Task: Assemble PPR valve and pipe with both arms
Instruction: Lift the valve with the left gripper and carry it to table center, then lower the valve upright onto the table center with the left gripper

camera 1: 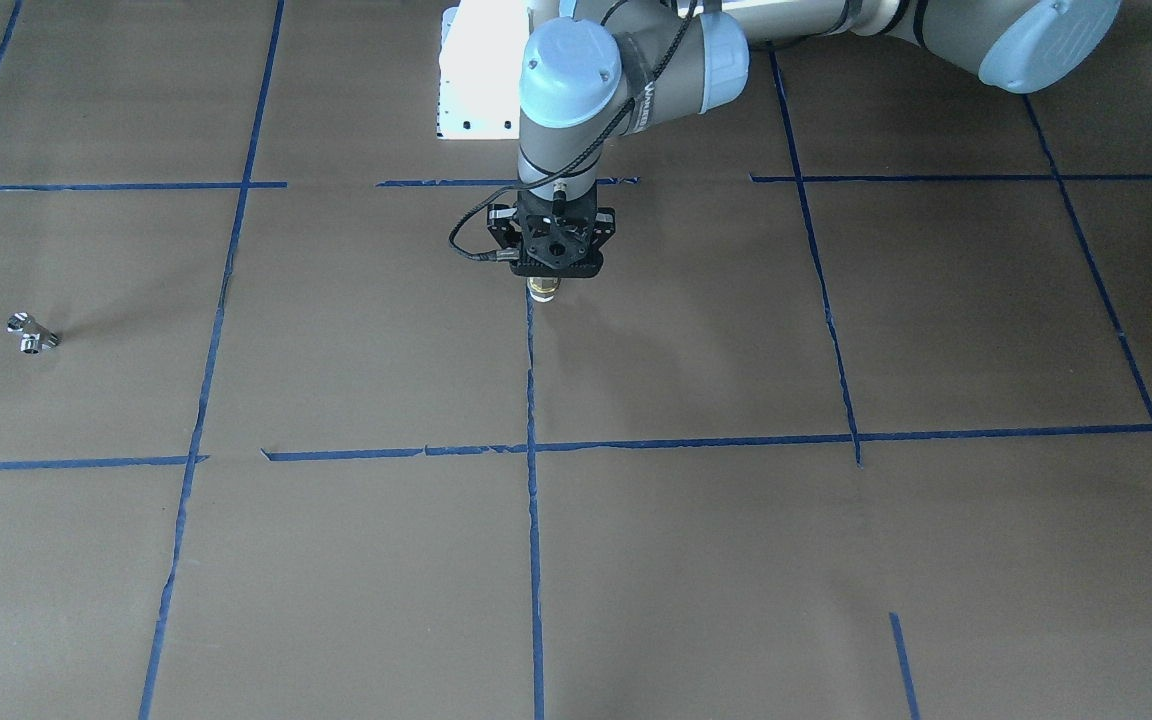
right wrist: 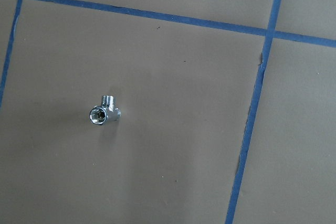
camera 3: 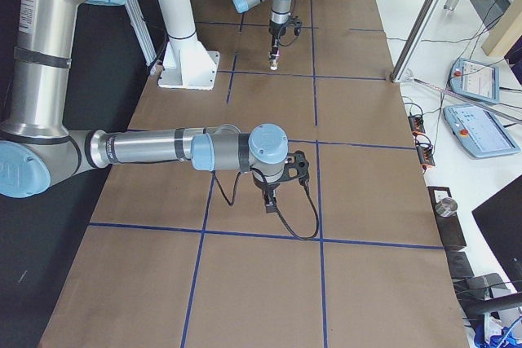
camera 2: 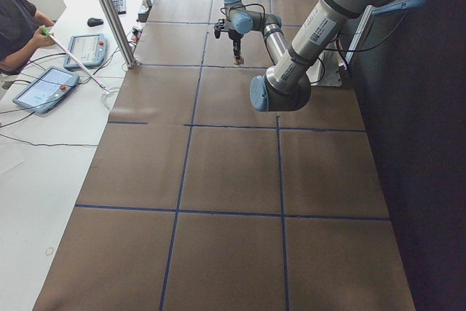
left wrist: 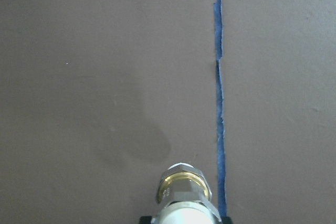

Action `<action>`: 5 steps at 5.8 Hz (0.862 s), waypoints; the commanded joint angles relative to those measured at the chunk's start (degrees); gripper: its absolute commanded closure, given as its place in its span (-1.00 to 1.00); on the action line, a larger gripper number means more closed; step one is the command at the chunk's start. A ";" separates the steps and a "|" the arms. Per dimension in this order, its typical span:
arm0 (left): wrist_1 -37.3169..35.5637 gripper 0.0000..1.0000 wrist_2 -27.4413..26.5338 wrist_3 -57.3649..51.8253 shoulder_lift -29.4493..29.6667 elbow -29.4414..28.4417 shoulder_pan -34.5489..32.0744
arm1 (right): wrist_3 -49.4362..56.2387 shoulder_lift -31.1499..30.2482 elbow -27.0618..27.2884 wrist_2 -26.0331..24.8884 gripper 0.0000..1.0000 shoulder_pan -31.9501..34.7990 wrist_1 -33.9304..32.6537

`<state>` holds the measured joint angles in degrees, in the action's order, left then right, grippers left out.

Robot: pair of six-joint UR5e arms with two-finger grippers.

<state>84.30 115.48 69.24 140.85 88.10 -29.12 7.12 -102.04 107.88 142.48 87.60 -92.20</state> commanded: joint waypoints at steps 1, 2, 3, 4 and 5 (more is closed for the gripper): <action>0.16 0.97 0.01 0.72 1.45 -2.23 0.47 | 0.00 0.00 -0.04 0.08 -1.00 0.03 0.00; 0.25 0.95 -0.08 0.63 1.36 -2.93 0.64 | 0.00 0.00 -0.04 0.08 -1.00 0.03 0.00; 2.07 0.91 -0.78 0.72 1.36 -4.24 0.90 | 0.00 0.00 -0.04 0.08 -1.00 0.03 0.00; 3.05 0.88 -0.79 0.63 1.27 -4.51 0.91 | 0.00 0.00 -0.04 0.08 -1.00 0.03 0.00; 3.06 0.81 -0.79 0.54 1.18 -4.52 0.91 | 0.00 0.00 -0.04 0.08 -1.00 0.03 0.00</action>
<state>87.05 114.74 69.86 142.11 83.73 -28.24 7.12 -102.04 107.84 142.56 87.63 -92.20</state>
